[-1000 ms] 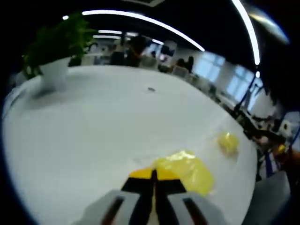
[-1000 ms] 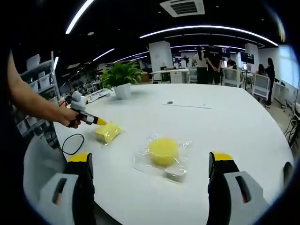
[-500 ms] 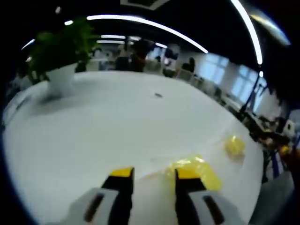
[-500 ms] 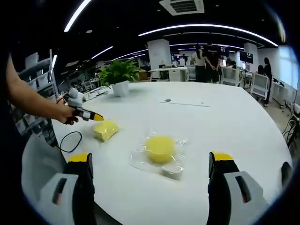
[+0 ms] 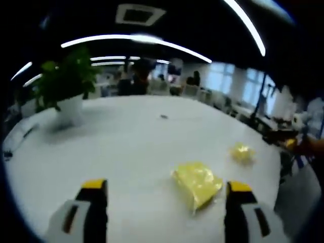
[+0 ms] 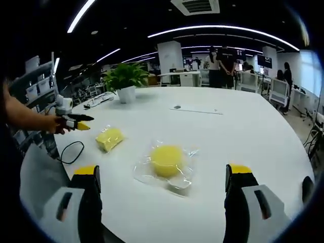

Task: Compare the silicone blocks by pressing each to a similar depth, holding the contact briefly, and releasing to observe deformation and rebound differences across the visible hardness samples.

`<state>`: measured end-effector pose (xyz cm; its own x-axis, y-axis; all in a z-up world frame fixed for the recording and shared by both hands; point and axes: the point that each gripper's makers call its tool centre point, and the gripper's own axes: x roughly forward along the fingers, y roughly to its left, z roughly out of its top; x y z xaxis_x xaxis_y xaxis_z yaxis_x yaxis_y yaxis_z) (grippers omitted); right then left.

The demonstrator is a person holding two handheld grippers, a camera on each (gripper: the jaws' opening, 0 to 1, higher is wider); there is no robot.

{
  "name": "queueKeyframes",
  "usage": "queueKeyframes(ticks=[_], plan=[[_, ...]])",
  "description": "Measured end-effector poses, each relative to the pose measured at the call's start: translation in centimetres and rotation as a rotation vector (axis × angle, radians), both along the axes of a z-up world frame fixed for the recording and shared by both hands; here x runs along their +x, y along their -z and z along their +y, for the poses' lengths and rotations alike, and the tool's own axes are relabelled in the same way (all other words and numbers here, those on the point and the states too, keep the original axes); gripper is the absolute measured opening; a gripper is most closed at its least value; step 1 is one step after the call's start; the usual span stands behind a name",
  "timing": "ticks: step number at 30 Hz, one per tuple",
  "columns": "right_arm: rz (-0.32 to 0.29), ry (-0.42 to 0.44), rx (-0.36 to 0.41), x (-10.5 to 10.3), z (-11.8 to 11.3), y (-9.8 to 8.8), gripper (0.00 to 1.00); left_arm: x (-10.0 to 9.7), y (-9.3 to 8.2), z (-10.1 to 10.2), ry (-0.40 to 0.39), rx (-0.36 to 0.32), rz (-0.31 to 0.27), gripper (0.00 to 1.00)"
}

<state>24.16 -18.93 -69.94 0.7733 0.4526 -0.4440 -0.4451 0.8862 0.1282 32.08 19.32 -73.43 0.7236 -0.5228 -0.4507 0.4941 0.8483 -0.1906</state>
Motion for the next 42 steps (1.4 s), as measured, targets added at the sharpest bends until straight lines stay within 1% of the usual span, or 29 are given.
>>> queueKeyframes(ticks=[1,2,3,4,5,6,10,11,12,13,15,17,19,20,21,23,25,28,29,30,31,33,34,35,36,37,39,40,42], plan=[[0.005,-0.002,-0.003,0.0,-0.1,0.1,0.96,-0.5,-0.2,0.2,0.001,-0.003,-0.001,1.00],[0.005,-0.007,-0.012,0.1,-0.2,0.3,0.96,-1.2,-0.4,0.6,0.004,0.017,-0.018,1.00],[0.002,-0.007,-0.018,0.2,-0.4,0.3,0.96,-1.7,-0.4,1.0,0.020,0.070,-0.039,1.00],[0.002,-0.004,-0.015,0.4,-0.7,0.3,0.96,-2.3,-0.5,1.1,0.030,0.097,-0.052,1.00],[0.010,0.005,-0.006,0.6,-1.0,0.3,0.96,-3.0,-0.7,1.0,0.032,0.089,-0.052,1.00],[0.017,0.017,0.014,0.7,-1.3,0.3,0.96,-3.6,-0.6,1.0,0.027,0.060,-0.039,1.00],[-0.008,-0.014,0.026,0.9,-1.3,-0.2,0.96,-5.9,-1.4,1.7,-0.002,0.038,-0.027,1.00],[-0.005,-0.023,0.026,0.8,-1.3,-0.1,0.97,-6.2,-1.7,1.9,-0.017,0.023,-0.027,1.00],[0.023,-0.043,0.015,0.5,-1.2,0.4,0.97,-6.6,-2.1,1.9,-0.037,-0.009,-0.026,1.00],[0.038,-0.048,0.009,0.3,-1.2,0.6,0.97,-6.9,-2.3,1.9,-0.044,-0.024,-0.019,1.00],[0.016,-0.054,0.003,0.4,-1.4,0.5,0.97,-7.3,-2.5,1.8,-0.042,-0.027,-0.014,1.00],[0.016,-0.063,0.027,0.4,-1.3,0.5,0.97,-7.7,-3.1,1.1,-0.047,-0.028,-0.025,1.00],[0.026,-0.083,0.049,0.3,-0.9,0.6,0.97,-7.4,-2.8,0.5,-0.060,-0.024,-0.031,1.00],[-0.023,-0.095,0.052,0.6,-0.8,0.2,0.97,-7.4,-2.6,-0.2,-0.058,-0.012,-0.025,1.00],[-0.047,-0.088,0.034,0.9,-1.0,0.0,0.97,-7.4,-2.5,-0.7,-0.050,-0.011,-0.027,1.00],[-0.019,-0.069,0.041,0.8,-1.3,0.4,0.97,-7.1,-2.4,-1.5,-0.045,-0.025,-0.021,1.00],[0.008,-0.040,0.059,0.7,-1.5,0.6,0.97,-6.9,-2.6,-2.3,-0.039,-0.060,0.010,1.00],[-0.019,-0.050,0.058,0.5,-1.2,0.4,0.97,-5.4,-3.5,-3.4,-0.033,-0.070,-0.016,1.00],[-0.017,-0.054,0.063,0.5,-1.0,0.4,0.97,-4.9,-3.8,-3.9,-0.033,-0.083,-0.014,1.00],[-0.004,-0.054,0.064,0.4,-1.0,0.5,0.97,-4.4,-4.4,-4.9,-0.025,-0.106,-0.014,1.00],[0.009,-0.048,0.063,0.4,-1.1,0.6,0.97,-3.9,-4.6,-5.4,-0.020,-0.111,-0.015,1.00],[0.012,-0.053,0.071,0.3,-1.1,0.5,0.97,-2.5,-4.6,-6.5,-0.021,-0.103,0.002,1.00],[0.013,-0.053,0.069,0.2,-1.1,0.6,0.97,-1.9,-4.7,-7.6,0.001,-0.122,-0.003,1.00],[0.024,-0.055,0.058,0.1,-1.1,0.8,0.97,-1.7,-4.6,-7.9,0.006,-0.121,0.001,1.00],[0.037,-0.051,0.052,0.0,-1.3,1.0,0.97,-1.5,-4.0,-8.7,0.027,-0.101,0.028,1.00],[0.038,-0.049,0.051,-0.1,-1.3,1.1,0.97,-1.4,-3.7,-9.2,0.043,-0.083,0.038,1.00],[0.035,-0.042,0.051,-0.3,-1.6,1.0,0.97,-0.7,-3.4,-10.4,0.059,-0.085,0.037,1.00],[0.042,-0.032,0.052,-0.4,-1.8,1.0,0.97,-0.7,-3.2,-11.1,0.073,-0.082,0.055,1.00],[0.039,-0.021,0.053,-0.6,-2.2,1.0,0.97,-0.4,-3.0,-11.9,0.083,-0.088,0.064,1.00]])
